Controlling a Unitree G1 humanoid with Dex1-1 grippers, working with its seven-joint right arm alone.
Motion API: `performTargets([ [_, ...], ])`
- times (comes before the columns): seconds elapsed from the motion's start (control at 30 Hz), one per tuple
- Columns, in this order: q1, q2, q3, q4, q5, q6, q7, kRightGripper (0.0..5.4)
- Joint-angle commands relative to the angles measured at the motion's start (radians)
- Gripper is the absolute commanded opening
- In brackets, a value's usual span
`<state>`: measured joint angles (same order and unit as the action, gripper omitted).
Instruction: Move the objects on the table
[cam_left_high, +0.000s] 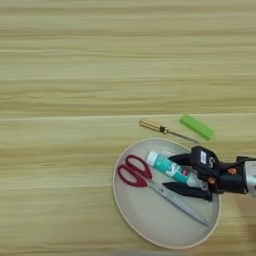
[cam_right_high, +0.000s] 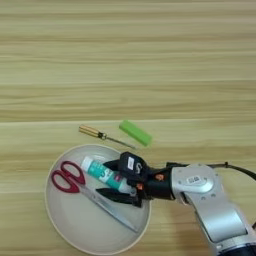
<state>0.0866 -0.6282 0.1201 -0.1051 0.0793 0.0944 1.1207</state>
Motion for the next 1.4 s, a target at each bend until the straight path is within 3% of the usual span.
performTargets([
  [0.03,-0.027,-0.039,-0.015,-0.011,-0.011,-0.013,-0.034,2.32],
  [0.27,-0.033,-0.038,-0.015,0.001,-0.013,-0.018,-0.036,1.7],
  [0.63,-0.042,-0.031,-0.037,-0.007,0.008,-0.021,-0.044,1.68],
  [1.17,-0.091,0.028,-0.182,-0.082,0.227,-0.019,-0.064,1.68],
  [1.4,-0.188,0.072,-0.24,-0.02,0.262,0.028,-0.166,1.68],
])
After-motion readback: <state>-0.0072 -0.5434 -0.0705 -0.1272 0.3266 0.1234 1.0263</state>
